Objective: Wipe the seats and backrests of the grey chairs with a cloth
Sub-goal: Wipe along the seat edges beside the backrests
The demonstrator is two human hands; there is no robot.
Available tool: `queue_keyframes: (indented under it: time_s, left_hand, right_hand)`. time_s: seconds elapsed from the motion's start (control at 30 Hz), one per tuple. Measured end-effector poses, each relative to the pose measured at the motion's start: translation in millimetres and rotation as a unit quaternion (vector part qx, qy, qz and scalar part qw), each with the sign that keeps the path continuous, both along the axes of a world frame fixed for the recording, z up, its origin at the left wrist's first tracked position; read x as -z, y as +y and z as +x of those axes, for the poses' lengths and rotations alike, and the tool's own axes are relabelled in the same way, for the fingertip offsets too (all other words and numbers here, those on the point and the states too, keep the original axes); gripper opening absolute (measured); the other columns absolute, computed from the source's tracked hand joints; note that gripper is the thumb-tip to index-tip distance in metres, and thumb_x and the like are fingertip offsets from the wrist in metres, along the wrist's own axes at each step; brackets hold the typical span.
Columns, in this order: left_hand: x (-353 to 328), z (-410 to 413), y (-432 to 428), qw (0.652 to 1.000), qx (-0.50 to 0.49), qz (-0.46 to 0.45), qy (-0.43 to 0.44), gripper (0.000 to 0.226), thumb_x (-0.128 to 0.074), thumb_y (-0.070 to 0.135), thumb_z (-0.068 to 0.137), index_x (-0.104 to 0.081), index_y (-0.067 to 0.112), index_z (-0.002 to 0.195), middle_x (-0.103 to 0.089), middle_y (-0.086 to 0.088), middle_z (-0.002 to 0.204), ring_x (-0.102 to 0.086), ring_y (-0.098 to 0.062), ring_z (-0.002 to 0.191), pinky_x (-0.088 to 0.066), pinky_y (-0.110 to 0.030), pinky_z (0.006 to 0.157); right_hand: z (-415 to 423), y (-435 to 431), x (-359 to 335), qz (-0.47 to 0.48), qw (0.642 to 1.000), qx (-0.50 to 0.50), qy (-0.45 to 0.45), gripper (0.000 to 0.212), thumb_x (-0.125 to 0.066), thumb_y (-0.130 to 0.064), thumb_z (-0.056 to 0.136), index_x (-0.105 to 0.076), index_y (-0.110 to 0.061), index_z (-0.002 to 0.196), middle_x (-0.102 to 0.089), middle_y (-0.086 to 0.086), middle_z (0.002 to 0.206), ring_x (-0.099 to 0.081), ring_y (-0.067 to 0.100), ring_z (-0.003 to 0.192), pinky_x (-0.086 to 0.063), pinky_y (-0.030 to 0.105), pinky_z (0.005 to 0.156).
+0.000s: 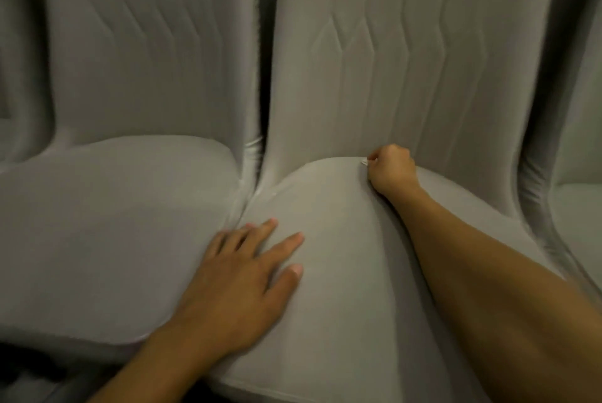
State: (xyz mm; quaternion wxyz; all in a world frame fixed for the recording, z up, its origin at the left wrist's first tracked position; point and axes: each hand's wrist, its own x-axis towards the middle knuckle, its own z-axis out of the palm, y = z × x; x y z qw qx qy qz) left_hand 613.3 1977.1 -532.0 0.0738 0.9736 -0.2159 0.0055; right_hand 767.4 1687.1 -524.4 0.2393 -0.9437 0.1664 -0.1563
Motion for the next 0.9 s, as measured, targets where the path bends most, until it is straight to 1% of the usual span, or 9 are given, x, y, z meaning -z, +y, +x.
queue_keyframes:
  time_s: [0.13,0.2,0.33,0.47,0.63,0.7,0.77,0.83,0.9]
  left_hand:
    - [7,5,-3,0.999,-0.009,-0.042,-0.006,0.071,-0.006,0.074,0.082,-0.015,0.062,0.151,-0.012,0.018,0.166,-0.013,-0.012,0.147,-0.009,-0.035,0.125]
    - [9,7,-2,0.999,-0.007,-0.045,-0.017,0.068,-0.01,0.074,0.084,-0.017,0.063,0.151,-0.014,0.019,0.166,-0.015,-0.012,0.146,-0.011,-0.035,0.125]
    - [12,4,-1,0.998,-0.004,-0.056,-0.03,0.068,-0.014,0.072,0.085,-0.023,0.06,0.151,-0.019,0.016,0.165,-0.019,-0.013,0.145,-0.014,-0.036,0.124]
    - [12,2,-2,0.998,-0.002,-0.05,-0.039,0.071,-0.01,0.072,0.084,-0.024,0.057,0.152,-0.021,0.013,0.165,-0.02,-0.014,0.146,-0.015,-0.037,0.123]
    - [13,-2,1,0.997,-0.007,-0.055,-0.046,0.07,-0.01,0.071,0.085,-0.031,0.056,0.15,-0.03,0.013,0.158,-0.026,-0.013,0.14,-0.021,-0.035,0.12]
    - [13,-3,2,0.997,-0.007,-0.064,-0.04,0.07,-0.01,0.072,0.084,-0.029,0.059,0.15,-0.028,0.015,0.159,-0.026,-0.011,0.141,-0.02,-0.034,0.121]
    - [14,-3,2,0.996,-0.012,-0.076,-0.039,0.072,-0.01,0.073,0.081,-0.031,0.06,0.148,-0.029,0.017,0.159,-0.025,-0.009,0.142,-0.018,-0.032,0.122]
    - [14,-3,3,0.995,-0.017,-0.094,-0.042,0.072,-0.012,0.074,0.08,-0.037,0.06,0.146,-0.03,0.019,0.158,-0.026,-0.007,0.141,-0.016,-0.03,0.121]
    - [15,-4,3,0.992,-0.012,-0.113,-0.049,0.069,-0.017,0.072,0.082,-0.043,0.057,0.144,-0.035,0.02,0.155,-0.029,-0.006,0.139,-0.017,-0.028,0.12]
  right_hand:
    - [18,69,1,0.009,0.993,-0.121,0.012,0.025,-0.056,-0.016,0.09,-0.077,-0.011,0.101,-0.072,0.018,0.108,-0.064,0.038,0.104,-0.053,0.04,0.092]
    - [13,91,3,0.002,0.984,-0.178,0.007,0.023,-0.06,-0.021,0.089,-0.078,-0.015,0.102,-0.073,0.013,0.108,-0.065,0.034,0.104,-0.052,0.039,0.092]
    - [-6,104,1,-0.003,0.967,-0.255,-0.004,0.019,-0.063,-0.019,0.089,-0.079,-0.016,0.1,-0.075,0.005,0.105,-0.067,0.025,0.1,-0.051,0.032,0.09]
    - [-35,119,-5,0.009,0.939,-0.344,-0.012,0.017,-0.065,-0.015,0.088,-0.079,-0.021,0.096,-0.076,-0.002,0.098,-0.067,0.013,0.092,-0.051,0.03,0.092]
    - [-71,131,-11,0.024,0.899,-0.437,0.014,0.016,-0.065,-0.017,0.091,-0.076,-0.022,0.103,-0.074,-0.006,0.102,-0.065,0.002,0.094,-0.049,0.012,0.087]
    - [-70,124,-12,0.025,0.897,-0.441,0.024,0.019,-0.066,-0.018,0.092,-0.074,-0.024,0.107,-0.073,-0.007,0.106,-0.064,0.002,0.097,-0.046,0.01,0.087]
    - [-64,111,-8,0.0,0.917,-0.399,-0.018,0.025,-0.063,-0.013,0.092,-0.072,-0.019,0.114,-0.07,-0.001,0.114,-0.063,0.012,0.104,-0.043,0.014,0.09]
    - [-54,98,1,-0.041,0.951,-0.301,-0.064,0.031,-0.058,-0.011,0.093,-0.066,-0.011,0.123,-0.063,0.012,0.122,-0.061,0.028,0.11,-0.042,0.026,0.095]
    - [-45,92,8,-0.028,0.982,-0.184,-0.043,0.036,-0.055,-0.019,0.097,-0.06,-0.007,0.13,-0.054,0.018,0.13,-0.056,0.035,0.114,-0.041,0.032,0.097]
